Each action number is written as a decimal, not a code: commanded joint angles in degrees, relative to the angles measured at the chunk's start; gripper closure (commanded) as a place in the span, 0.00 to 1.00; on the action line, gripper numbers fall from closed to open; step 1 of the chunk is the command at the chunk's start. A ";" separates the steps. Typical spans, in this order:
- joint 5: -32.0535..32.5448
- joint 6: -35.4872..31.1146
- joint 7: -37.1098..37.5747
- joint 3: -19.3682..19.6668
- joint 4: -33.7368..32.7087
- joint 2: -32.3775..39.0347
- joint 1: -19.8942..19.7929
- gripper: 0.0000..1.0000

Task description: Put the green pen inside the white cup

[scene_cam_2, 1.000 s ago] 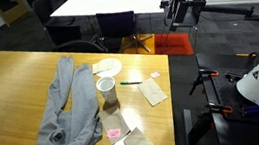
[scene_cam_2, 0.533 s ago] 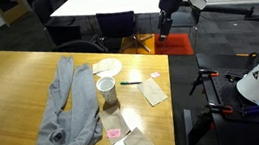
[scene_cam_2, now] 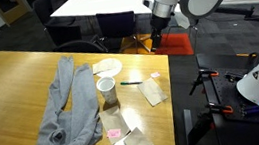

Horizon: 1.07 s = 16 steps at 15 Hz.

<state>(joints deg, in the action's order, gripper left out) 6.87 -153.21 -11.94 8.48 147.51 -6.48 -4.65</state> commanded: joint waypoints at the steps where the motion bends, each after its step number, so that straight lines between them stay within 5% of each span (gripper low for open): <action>1: -0.49 -2.22 0.02 -1.08 -2.96 5.85 -0.07 0.00; 16: 1.46 -2.34 2.29 -4.14 -15.91 25.48 1.49 0.00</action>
<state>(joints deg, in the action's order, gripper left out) 6.85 -155.32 -11.73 4.16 134.90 15.29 -3.61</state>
